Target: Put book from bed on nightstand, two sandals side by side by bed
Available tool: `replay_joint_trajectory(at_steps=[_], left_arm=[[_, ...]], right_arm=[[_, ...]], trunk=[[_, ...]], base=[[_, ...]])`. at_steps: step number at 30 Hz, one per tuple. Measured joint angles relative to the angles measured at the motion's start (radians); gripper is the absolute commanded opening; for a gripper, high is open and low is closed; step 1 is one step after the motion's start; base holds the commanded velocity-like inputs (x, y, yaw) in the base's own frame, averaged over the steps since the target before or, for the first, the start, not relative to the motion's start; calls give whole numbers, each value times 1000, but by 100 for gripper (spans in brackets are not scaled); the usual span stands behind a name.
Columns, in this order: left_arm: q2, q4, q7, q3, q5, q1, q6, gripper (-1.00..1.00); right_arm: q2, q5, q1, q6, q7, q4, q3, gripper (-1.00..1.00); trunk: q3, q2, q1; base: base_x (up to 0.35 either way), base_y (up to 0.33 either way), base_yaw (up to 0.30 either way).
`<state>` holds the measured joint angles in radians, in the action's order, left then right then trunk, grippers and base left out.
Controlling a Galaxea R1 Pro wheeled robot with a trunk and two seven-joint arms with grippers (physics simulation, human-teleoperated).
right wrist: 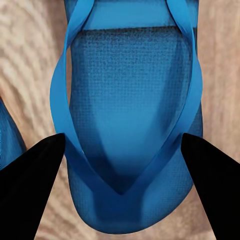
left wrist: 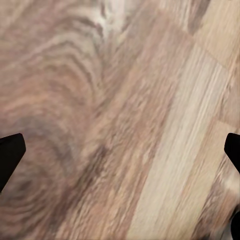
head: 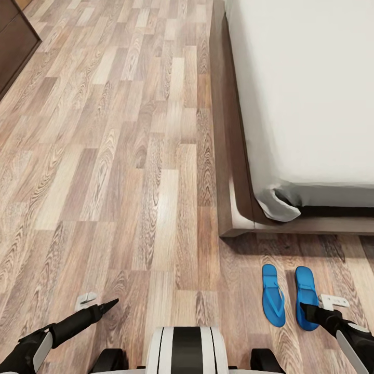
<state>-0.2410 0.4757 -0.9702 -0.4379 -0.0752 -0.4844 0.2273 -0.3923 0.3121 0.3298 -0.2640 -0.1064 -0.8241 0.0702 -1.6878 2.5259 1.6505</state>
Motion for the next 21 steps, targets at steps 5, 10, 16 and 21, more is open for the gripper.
replay_joint_trajectory(at_steps=[5,10,16,21], left_arm=[[-4,1,-108,0,-2,-1,3,100],[-1,95,-249,1,-4,-15,105,100],[29,225,-268,0,-1,-17,194,100],[30,230,-269,0,-2,-17,198,100]], right_arm=[[0,0,0,0,0,0,0,-100],[0,0,0,0,2,0,0,-100],[0,0,0,0,2,0,-1,-100],[0,0,0,0,3,0,-1,-100]], trunk=[[0,0,0],[0,0,0],[0,0,0],[0,0,0]], base=[[0,0,0],[0,0,0],[0,0,0],[0,0,0]])
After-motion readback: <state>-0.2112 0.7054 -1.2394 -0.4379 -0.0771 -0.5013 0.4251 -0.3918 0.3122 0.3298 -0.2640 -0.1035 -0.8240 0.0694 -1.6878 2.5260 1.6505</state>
